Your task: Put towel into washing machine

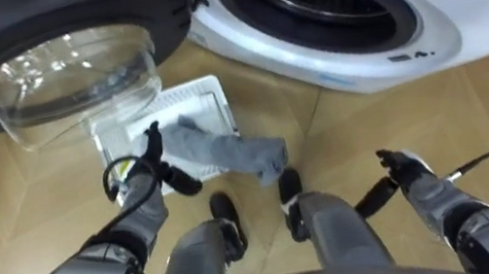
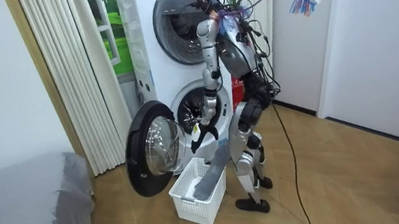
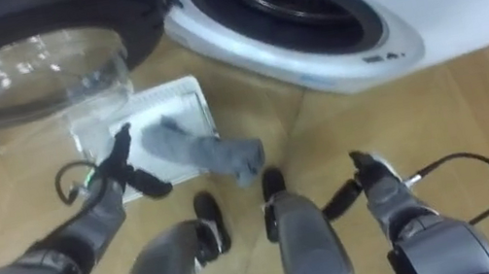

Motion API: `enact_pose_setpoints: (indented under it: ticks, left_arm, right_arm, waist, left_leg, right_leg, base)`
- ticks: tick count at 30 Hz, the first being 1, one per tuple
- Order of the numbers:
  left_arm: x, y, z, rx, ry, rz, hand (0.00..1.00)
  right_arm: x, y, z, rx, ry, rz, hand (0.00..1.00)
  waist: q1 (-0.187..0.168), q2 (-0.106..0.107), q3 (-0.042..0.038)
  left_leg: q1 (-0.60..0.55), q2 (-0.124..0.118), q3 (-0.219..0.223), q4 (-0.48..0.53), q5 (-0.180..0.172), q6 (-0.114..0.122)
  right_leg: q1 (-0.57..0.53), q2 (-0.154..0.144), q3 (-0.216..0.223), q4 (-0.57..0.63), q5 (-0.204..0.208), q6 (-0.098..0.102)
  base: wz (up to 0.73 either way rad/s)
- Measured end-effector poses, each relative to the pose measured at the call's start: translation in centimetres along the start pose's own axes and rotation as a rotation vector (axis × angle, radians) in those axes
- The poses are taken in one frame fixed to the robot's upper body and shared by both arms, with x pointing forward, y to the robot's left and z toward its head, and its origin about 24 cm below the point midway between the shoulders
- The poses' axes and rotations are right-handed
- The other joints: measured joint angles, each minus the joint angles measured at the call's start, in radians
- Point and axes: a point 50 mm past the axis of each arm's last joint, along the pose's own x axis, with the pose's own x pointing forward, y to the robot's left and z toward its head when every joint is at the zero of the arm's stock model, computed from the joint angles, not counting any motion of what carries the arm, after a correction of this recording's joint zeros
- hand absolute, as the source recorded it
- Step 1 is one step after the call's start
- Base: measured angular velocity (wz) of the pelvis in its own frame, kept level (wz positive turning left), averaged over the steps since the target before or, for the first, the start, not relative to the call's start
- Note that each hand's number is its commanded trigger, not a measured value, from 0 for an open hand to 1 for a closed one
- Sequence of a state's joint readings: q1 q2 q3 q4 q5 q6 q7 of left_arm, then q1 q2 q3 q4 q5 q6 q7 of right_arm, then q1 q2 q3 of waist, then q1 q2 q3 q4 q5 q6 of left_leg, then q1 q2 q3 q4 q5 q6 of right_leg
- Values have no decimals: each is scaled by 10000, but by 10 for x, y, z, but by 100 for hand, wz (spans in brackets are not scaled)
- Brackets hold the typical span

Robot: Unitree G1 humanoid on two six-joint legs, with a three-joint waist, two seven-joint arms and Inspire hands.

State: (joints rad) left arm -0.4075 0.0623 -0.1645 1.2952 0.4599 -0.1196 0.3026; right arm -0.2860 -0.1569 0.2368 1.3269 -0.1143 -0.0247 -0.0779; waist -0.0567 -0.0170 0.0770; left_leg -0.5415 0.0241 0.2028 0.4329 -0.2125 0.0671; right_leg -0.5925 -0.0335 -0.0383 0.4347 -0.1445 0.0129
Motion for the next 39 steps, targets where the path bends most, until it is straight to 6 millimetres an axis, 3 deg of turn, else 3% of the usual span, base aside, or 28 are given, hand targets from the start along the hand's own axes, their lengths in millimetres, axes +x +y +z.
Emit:
enact_pose_setpoints:
  ticks: [2, 4, 8, 11, 17, 26, 32, 39]
  left_arm:
    - [4, 9, 12, 391, -426, 384, 0]
    - [7, 15, 21, 780, -795, 638, 0]
    - [12, 26, 38, 1724, -1490, 882, 0]
    - [12, 25, 44, 2476, -1864, 916, 0]
    - [12, 22, 55, 3913, -2609, 1024, 0]
    - [13, 26, 60, 5115, -3095, 1121, 0]
    - [15, 33, 72, 5582, -3547, 1444, 0]
    - [15, 35, 71, 5998, -3773, 1640, 0]
  right_arm:
    - [1, -1, 11, -113, -327, -17, 0]
    - [2, -3, 17, 211, -465, -54, 0]
    - [2, -8, 33, 952, -1088, -167, 0]
    - [1, -8, 38, 1786, -1403, -140, 0]
    - [0, -4, 49, 2715, -2126, 43, 0]
    - [-3, -2, 63, 3613, -2840, 308, 0]
    - [-4, 2, 76, 3282, -3173, 514, 0]
    - [-5, 4, 84, 2930, -3545, 651, 0]
  waist:
    - [-54, -67, 81]
    - [-178, -59, 109]
    - [-305, 35, 228]
    - [-528, 55, 239]
    - [-806, 80, 231]
    - [-1046, 72, 206]
    - [-1108, 81, 200]
    - [-1192, 82, 200]
  left_leg:
    - [-591, 53, 14, 459, -8, -1]
    - [-1123, 181, -1, 1010, -148, -11]
    - [-2529, 604, -118, 2932, -1021, 12]
    - [-3402, 705, -111, 4212, -1442, 21]
    - [-4833, 914, -258, 5994, -1901, -115]
    - [-6381, 1249, -470, 7325, -2071, -296]
    - [-7066, 1256, -695, 7924, -2136, -398]
    - [-7511, 1395, -754, 8201, -2158, -426]
  right_leg:
    - [-504, 29, 84, 272, -5, -104]
    - [-1006, 71, 67, 696, -40, -160]
    - [-2357, 317, 69, 2349, -491, -365]
    - [-3330, 341, 178, 3663, -947, -433]
    - [-4829, 352, 182, 5510, -1448, -616]
    - [-6373, 544, 27, 6771, -1597, -914]
    - [-7017, 575, -86, 7356, -1670, -1074]
    - [-7442, 688, -148, 7545, -1630, -1149]
  base:
    - [-7]
    - [-2]
    - [-19]
    - [-9]
    - [1]
    - [-1]
    - [0]
    - [-4]
